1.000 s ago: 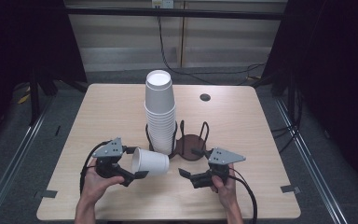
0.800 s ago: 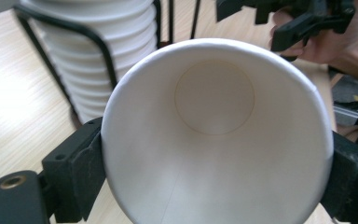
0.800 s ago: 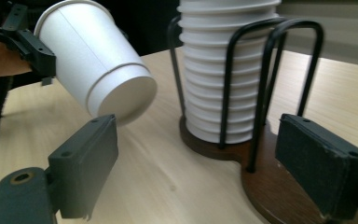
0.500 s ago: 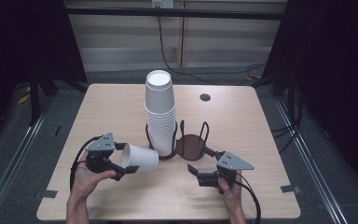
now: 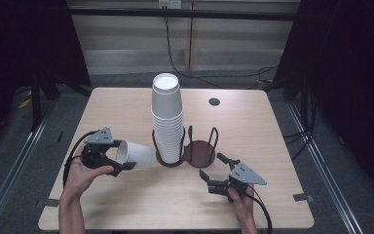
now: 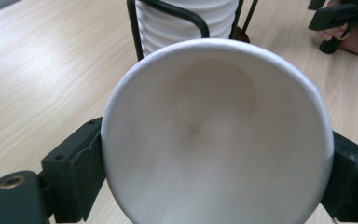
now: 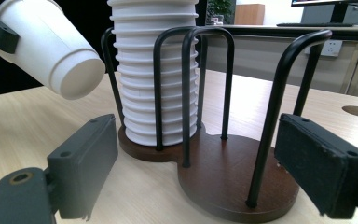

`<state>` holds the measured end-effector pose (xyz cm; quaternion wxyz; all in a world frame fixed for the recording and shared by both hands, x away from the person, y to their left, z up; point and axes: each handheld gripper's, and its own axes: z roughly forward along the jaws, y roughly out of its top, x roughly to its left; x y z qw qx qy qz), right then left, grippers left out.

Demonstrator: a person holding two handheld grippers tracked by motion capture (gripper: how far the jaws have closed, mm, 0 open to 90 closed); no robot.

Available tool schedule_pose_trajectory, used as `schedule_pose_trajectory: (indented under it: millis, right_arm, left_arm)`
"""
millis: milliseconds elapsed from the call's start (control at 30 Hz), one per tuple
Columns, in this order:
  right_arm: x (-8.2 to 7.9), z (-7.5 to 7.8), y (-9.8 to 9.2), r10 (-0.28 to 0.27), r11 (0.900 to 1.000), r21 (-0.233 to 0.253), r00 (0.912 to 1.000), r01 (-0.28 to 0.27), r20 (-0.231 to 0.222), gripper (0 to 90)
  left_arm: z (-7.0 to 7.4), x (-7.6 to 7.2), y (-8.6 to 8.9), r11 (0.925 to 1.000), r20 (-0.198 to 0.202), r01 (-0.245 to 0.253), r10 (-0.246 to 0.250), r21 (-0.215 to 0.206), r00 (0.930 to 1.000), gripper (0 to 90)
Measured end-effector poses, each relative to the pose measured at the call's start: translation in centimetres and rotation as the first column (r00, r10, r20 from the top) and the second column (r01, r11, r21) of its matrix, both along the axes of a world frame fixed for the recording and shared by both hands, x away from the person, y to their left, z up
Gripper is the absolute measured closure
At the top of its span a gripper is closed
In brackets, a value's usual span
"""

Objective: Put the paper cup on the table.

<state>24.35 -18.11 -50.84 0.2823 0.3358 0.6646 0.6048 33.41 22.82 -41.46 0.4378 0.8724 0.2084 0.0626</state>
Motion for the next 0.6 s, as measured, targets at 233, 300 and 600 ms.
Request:
schedule_pose_trajectory:
  millis: [233, 300, 600]
  right_arm:
    - [-0.6, -0.2, -0.4, -0.011, 0.999, 0.046, 0.9985, 0.008, 0.054, 12.5]
    - [-0.7, -0.3, -0.5, -0.006, 0.998, 0.058, 0.9977, 0.002, 0.068, 12.4]
    - [-0.9, -0.3, -0.5, -0.016, 0.998, 0.061, 0.9963, 0.011, 0.085, 12.7]
  left_arm:
    - [-0.1, 1.5, 0.0, 0.9959, -0.041, -0.031, 0.034, 0.085, 0.9986, 10.6]
    - [0.1, 2.1, 0.2, 0.992, -0.051, -0.035, 0.041, 0.122, 0.9979, 10.6]
    - [1.1, 4.0, 0.6, 0.9697, -0.069, -0.09, 0.108, 0.227, 0.9917, 10.4]
